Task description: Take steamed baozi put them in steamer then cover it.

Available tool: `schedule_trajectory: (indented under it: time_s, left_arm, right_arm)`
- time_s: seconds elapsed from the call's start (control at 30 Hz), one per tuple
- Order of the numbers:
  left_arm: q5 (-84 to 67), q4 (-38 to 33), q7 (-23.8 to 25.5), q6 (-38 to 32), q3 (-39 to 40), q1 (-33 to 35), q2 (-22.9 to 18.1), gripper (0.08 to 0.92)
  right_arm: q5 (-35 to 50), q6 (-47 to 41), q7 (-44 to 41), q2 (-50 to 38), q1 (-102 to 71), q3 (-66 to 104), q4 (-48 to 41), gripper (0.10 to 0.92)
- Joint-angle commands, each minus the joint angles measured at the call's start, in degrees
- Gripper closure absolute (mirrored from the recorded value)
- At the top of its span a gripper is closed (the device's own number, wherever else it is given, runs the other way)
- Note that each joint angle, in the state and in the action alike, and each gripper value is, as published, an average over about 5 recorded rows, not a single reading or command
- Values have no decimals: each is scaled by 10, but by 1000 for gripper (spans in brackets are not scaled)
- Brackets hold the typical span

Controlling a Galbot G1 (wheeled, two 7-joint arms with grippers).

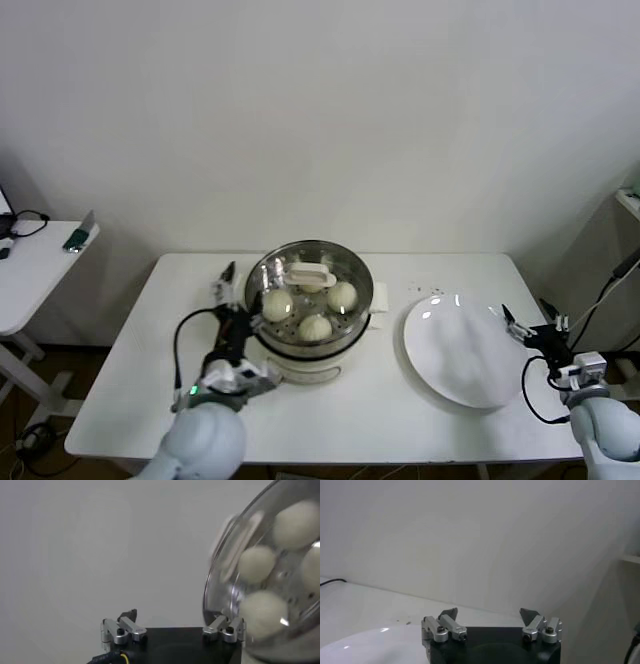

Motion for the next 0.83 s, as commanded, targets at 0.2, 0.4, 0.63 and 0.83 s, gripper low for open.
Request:
schedule_trajectory:
  time_s: [0.2,0.4,0.63,0.83]
  left_arm:
    - [-591,140,-82,-538,-368,178,-75,177]
    - [-611,184,-48,-581,-390,200,-99,177]
    - [-597,194,-34,-592,-395,207,-117,177]
    - [-570,197,-24,-599,-398,210,-116,177]
  right_arm:
    - [-1,25,-8,46,-53,-1,68,203]
    - [10,27,-7,53,-70,-6,95,203]
    - [3,29,-9,65,-71,-15,100,203]
    - [-2,30,-9,70,-68,-16,100,203]
